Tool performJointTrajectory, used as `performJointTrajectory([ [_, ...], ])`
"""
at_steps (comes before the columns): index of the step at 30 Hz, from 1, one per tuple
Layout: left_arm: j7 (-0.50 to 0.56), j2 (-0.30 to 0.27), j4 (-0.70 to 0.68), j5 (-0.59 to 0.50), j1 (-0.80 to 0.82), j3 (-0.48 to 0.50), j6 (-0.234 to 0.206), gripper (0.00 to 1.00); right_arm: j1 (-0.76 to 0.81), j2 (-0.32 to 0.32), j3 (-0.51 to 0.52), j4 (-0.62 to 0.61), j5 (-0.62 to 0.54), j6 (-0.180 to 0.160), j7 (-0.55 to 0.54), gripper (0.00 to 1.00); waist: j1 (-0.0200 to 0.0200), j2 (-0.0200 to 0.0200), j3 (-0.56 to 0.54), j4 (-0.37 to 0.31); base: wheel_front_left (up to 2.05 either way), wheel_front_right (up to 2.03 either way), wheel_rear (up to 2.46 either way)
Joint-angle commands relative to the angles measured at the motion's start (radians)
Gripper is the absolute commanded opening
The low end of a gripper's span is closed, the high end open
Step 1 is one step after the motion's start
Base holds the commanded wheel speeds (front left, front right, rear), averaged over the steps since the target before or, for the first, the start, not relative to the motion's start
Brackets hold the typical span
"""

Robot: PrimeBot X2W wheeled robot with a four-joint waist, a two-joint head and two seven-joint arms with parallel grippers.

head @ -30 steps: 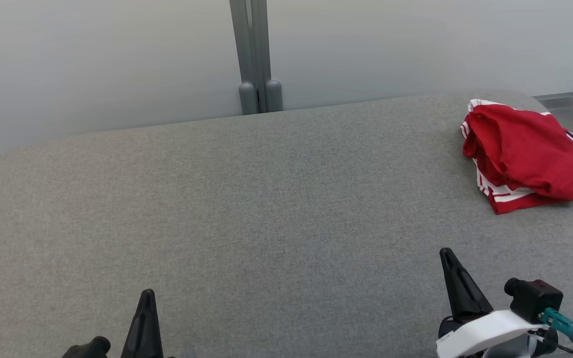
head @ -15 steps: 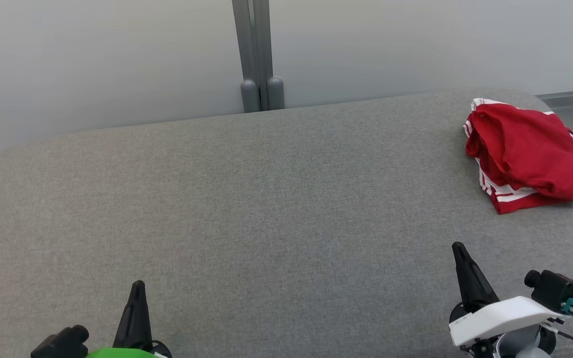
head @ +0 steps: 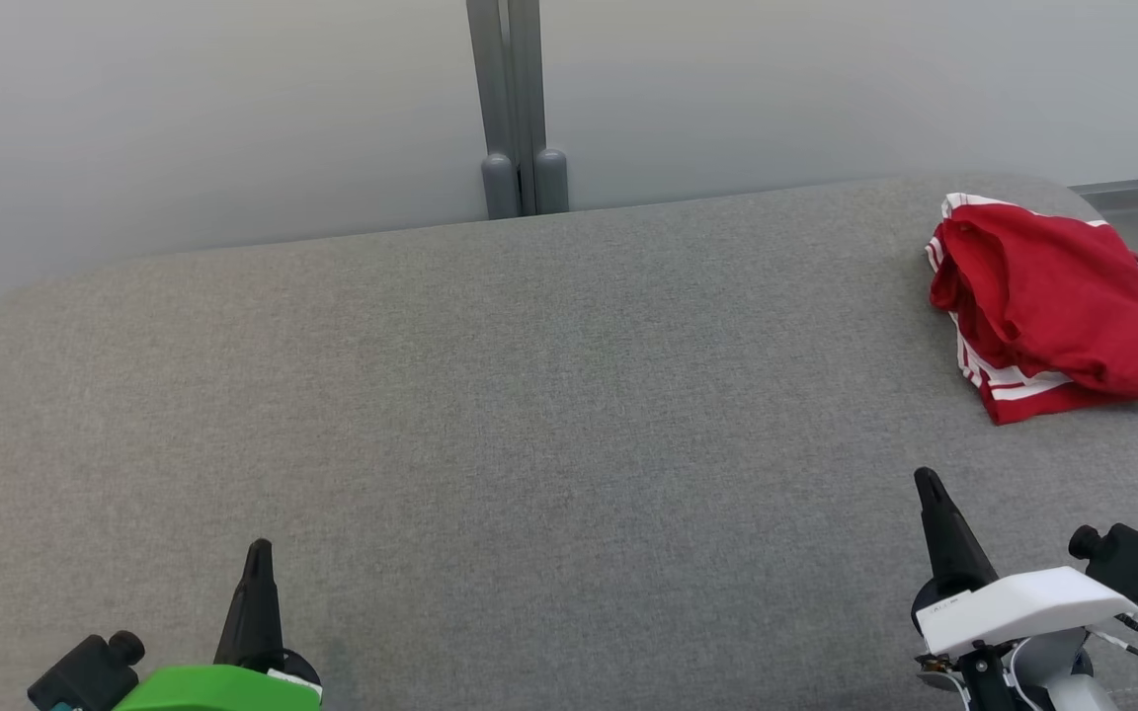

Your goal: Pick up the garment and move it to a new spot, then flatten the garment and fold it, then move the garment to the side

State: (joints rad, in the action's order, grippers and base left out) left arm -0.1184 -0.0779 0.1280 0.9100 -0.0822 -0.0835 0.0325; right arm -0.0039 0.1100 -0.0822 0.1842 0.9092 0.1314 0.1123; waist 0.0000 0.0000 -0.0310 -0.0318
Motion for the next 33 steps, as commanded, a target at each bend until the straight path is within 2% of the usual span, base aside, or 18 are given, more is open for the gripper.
performJointTrajectory([
  [1,0.006,-0.01,-0.006,0.035,0.03,0.01,0.008,0.0,-0.025,0.002,0.009,-0.007,0.033,0.0,-0.007,0.0,0.0,0.0,0.001,0.001,0.0,0.0,0.0],
  [33,0.093,-0.014,0.051,0.378,0.11,0.074,0.053,0.0,-0.065,-0.013,0.079,0.024,0.372,-0.001,-0.096,0.0,0.0,0.0,0.014,0.013,0.0,0.0,0.0],
])
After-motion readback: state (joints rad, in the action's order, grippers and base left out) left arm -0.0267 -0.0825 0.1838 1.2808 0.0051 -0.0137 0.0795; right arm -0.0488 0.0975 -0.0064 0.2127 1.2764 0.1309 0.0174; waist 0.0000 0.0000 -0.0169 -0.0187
